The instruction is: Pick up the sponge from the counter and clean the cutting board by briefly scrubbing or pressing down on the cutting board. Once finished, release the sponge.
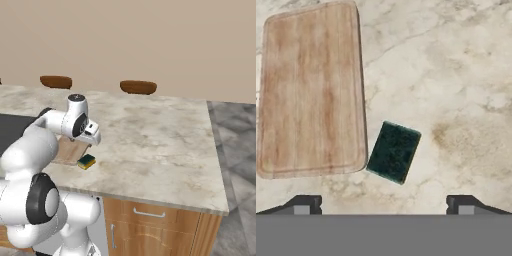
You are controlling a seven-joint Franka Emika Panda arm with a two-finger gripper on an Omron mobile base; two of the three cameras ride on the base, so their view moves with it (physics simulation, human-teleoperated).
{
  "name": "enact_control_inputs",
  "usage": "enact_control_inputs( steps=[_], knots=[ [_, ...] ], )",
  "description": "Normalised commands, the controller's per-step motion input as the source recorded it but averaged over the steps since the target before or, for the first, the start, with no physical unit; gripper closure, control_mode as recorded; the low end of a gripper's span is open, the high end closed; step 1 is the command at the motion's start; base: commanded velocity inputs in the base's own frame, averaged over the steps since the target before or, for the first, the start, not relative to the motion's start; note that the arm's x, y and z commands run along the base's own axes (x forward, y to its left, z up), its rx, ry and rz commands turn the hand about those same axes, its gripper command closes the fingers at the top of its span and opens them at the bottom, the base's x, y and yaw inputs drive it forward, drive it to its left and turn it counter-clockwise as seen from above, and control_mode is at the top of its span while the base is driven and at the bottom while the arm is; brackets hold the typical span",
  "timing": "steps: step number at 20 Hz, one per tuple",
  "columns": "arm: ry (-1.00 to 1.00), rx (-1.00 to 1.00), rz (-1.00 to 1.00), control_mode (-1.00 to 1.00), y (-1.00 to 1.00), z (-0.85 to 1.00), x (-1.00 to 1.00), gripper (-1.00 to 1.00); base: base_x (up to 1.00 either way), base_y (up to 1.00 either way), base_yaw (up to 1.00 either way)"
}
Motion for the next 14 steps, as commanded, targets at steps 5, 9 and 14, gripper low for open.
enact_control_inputs(
  steps=[5, 9, 14],
  knots=[
    [0.11, 0.00, -0.13, -1.00, 0.00, -0.45, 0.08, -1.00, 0.00, 0.00, 0.00],
    [0.10, 0.00, -0.15, -1.00, 0.00, -0.42, 0.03, -1.00, 0.00, 0.00, 0.00],
    [0.06, 0.00, -0.10, -1.00, 0.00, -0.41, 0.05, -1.00, 0.00, 0.00, 0.00]
  ],
)
